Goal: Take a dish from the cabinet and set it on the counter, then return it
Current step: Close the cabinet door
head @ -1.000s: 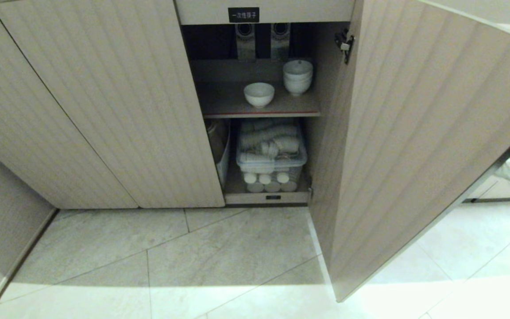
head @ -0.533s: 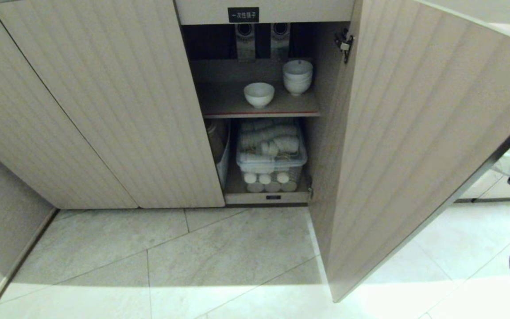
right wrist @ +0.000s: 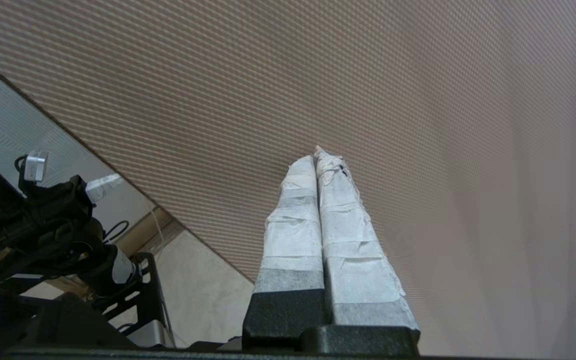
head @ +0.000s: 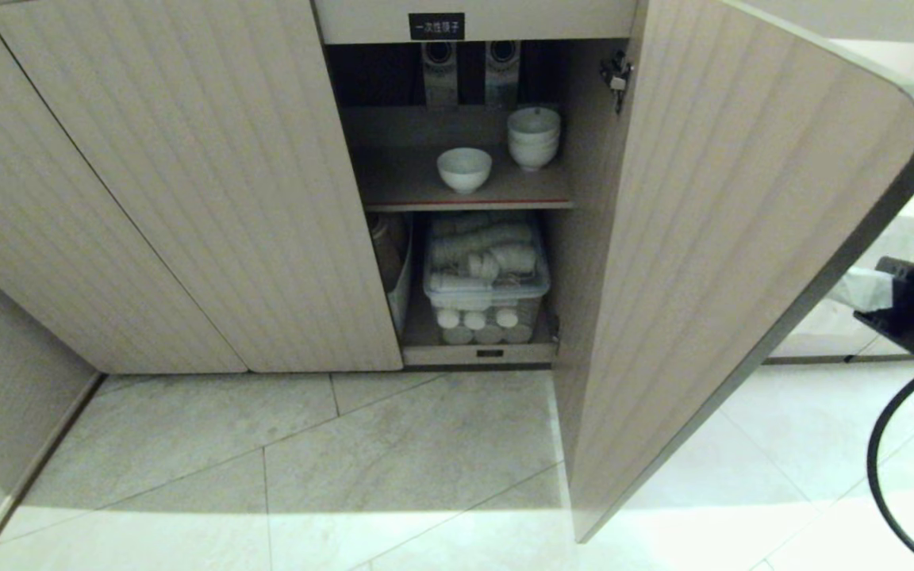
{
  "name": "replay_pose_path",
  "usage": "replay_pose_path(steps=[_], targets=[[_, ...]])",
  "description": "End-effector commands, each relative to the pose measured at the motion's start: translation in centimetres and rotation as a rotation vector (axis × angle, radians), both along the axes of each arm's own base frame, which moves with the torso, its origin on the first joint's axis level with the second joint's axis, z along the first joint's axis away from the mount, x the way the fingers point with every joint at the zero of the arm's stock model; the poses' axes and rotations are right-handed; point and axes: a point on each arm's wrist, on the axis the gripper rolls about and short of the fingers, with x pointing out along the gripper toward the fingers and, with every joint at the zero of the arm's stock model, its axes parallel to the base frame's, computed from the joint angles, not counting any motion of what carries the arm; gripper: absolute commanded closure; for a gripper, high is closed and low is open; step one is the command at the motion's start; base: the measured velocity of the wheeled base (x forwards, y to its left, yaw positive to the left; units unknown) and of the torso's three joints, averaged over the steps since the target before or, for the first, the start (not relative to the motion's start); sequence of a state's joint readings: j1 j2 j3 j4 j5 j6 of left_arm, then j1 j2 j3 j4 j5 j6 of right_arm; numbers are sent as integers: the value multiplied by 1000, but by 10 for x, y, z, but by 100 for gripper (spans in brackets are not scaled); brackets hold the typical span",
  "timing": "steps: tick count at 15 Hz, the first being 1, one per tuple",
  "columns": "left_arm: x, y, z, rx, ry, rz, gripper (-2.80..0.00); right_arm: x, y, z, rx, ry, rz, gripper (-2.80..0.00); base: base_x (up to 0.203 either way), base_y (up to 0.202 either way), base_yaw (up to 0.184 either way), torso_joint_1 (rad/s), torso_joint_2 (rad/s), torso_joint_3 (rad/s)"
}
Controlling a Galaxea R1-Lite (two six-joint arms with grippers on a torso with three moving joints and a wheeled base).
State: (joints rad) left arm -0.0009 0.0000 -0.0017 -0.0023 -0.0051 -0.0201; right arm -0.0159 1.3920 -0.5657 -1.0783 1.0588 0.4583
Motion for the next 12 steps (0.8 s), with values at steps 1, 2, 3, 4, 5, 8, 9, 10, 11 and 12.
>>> replay_pose_path(steps=[1, 2, 3, 4, 5, 8, 9, 10, 11, 12], targets=[[0, 0, 0, 0, -1, 0, 0, 10, 7, -6, 5, 2, 19, 0, 0, 0, 0, 0, 0, 0], [0, 0, 0, 0, -1, 1, 0, 12, 10, -7, 10, -5, 16, 0, 0, 0, 0, 0, 0, 0], [0, 0, 0, 0, -1, 0, 0, 15, 13, -8, 15, -12, 11, 0, 0, 0, 0, 0, 0, 0], [0, 0, 0, 0, -1, 0, 0, 17, 16, -8, 22, -18, 8, 0, 0, 0, 0, 0, 0, 0], [0, 0, 0, -1, 1, 0, 0, 19, 19, -9, 28, -24, 3, 0, 0, 0, 0, 0, 0, 0], [0, 0, 0, 0, -1, 0, 0, 22, 28, -11, 41, -34, 3, 0, 0, 0, 0, 0, 0, 0], [0, 0, 0, 0, 1, -2, 0, 23, 31, -12, 45, -37, 7, 0, 0, 0, 0, 0, 0, 0], [0, 0, 0, -1, -1, -1, 0, 23, 34, -12, 49, -40, 9, 0, 0, 0, 0, 0, 0, 0], [0, 0, 0, 0, -1, 0, 0, 24, 38, -13, 52, -36, 13, 0, 0, 0, 0, 0, 0, 0], [0, 0, 0, 0, -1, 1, 0, 24, 41, -13, 56, -41, 15, 0, 0, 0, 0, 0, 0, 0]])
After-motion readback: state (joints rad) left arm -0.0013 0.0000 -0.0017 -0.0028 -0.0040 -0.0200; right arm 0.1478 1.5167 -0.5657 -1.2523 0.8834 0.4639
